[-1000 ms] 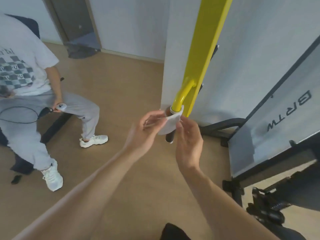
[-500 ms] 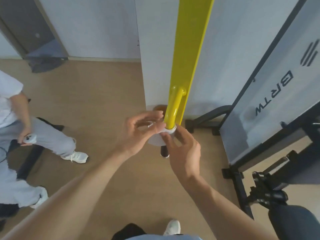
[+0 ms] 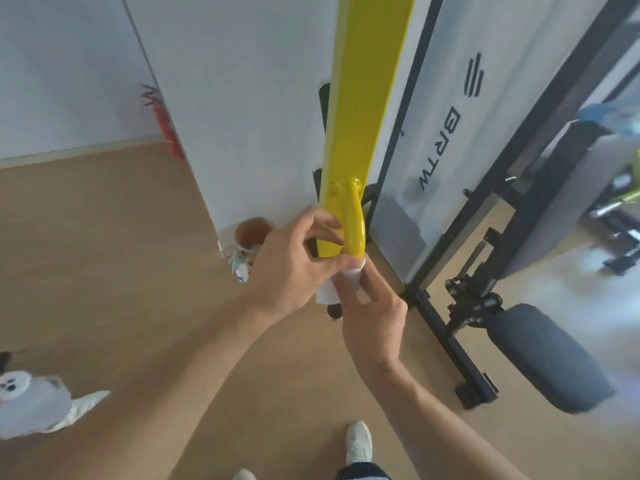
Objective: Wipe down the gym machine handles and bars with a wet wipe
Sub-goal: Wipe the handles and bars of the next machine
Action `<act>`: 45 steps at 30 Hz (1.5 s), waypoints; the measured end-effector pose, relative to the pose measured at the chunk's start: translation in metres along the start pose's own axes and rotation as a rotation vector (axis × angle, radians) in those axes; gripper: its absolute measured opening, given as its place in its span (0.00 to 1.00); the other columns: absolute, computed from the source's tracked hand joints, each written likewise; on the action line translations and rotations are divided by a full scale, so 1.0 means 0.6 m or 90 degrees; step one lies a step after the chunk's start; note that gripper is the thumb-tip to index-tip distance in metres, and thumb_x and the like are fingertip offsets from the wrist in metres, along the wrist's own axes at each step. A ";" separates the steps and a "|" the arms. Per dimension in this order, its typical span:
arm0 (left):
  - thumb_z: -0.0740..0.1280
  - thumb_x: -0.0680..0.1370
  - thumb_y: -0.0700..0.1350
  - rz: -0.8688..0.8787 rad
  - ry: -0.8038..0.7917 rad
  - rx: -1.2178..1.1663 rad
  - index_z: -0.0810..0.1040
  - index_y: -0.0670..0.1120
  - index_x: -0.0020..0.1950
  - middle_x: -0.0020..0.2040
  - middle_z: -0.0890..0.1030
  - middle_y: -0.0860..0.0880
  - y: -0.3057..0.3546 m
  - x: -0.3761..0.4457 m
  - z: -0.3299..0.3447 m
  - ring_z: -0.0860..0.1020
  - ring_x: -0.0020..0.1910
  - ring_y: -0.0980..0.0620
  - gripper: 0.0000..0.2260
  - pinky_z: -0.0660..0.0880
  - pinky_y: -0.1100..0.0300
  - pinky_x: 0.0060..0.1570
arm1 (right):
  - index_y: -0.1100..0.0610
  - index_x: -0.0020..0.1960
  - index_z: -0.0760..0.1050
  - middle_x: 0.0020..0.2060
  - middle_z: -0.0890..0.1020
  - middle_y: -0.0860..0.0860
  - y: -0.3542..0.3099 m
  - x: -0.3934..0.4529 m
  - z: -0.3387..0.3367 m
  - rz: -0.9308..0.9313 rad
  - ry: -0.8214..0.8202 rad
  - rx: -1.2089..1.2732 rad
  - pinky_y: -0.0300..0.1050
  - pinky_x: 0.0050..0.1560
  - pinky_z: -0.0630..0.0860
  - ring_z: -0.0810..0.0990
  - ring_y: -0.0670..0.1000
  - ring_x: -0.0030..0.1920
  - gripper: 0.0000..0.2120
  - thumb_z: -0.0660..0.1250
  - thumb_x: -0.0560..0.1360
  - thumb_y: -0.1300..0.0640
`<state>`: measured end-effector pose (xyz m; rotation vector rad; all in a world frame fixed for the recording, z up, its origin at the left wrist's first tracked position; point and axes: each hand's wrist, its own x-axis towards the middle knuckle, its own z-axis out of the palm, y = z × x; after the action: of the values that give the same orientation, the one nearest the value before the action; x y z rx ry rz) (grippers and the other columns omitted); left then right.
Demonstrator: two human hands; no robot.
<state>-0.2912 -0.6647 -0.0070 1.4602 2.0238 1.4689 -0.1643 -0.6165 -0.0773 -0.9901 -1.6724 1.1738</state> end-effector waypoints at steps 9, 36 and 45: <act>0.75 0.74 0.49 0.354 -0.099 0.213 0.86 0.46 0.57 0.61 0.83 0.51 0.021 0.046 -0.052 0.77 0.65 0.51 0.14 0.68 0.57 0.67 | 0.45 0.49 0.80 0.30 0.80 0.54 -0.029 -0.021 0.038 0.032 0.127 -0.081 0.46 0.38 0.77 0.78 0.56 0.34 0.12 0.67 0.74 0.37; 0.74 0.75 0.48 0.207 -0.098 0.210 0.81 0.48 0.64 0.67 0.78 0.53 0.047 0.032 -0.020 0.69 0.72 0.58 0.18 0.60 0.61 0.74 | 0.37 0.40 0.73 0.29 0.79 0.41 0.007 0.015 0.007 -0.044 0.070 -0.140 0.37 0.29 0.73 0.76 0.45 0.31 0.05 0.66 0.75 0.43; 0.74 0.75 0.47 0.187 -0.103 0.196 0.81 0.47 0.64 0.67 0.78 0.51 0.041 0.036 -0.017 0.70 0.72 0.57 0.18 0.62 0.54 0.75 | 0.40 0.41 0.76 0.32 0.81 0.42 0.032 0.010 -0.005 -0.014 0.026 -0.151 0.29 0.29 0.67 0.77 0.42 0.32 0.04 0.68 0.74 0.43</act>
<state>-0.2939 -0.6531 0.0250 2.0023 2.0710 1.1212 -0.1610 -0.6056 -0.0939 -1.1299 -1.8141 0.9492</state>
